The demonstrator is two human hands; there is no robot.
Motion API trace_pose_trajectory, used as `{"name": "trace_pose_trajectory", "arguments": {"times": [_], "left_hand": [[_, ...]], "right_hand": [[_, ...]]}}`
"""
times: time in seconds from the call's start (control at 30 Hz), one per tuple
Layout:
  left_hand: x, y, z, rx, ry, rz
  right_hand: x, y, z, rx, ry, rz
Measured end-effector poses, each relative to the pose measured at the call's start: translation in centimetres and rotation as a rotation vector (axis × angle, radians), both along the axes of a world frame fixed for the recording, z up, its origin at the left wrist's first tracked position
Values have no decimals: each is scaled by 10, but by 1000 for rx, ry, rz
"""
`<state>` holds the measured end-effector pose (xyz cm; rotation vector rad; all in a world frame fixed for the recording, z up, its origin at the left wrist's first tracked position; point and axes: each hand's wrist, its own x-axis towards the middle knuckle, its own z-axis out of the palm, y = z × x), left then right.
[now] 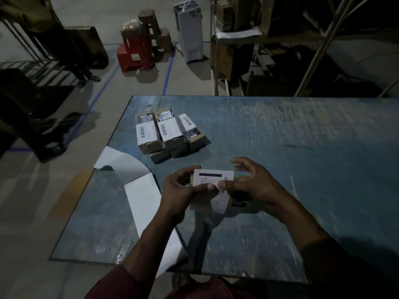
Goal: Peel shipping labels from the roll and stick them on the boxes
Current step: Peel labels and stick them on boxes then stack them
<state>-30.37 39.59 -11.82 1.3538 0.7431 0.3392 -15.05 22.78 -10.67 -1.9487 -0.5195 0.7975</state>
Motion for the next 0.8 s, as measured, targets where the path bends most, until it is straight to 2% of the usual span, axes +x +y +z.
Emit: {"name": "trace_pose_trajectory", "arguments": {"times": [0.43,0.6,0.8], "left_hand": [[6,-7,11,-135,-36,52],[3,-16,10,-180,-79,85],[2,-19,6,-124,-60,79]], "right_hand": [[-10,0,0,116,-7,-44],[-9,1,2,78,5,-29],[-16,3,3,117,71,-99]]}}
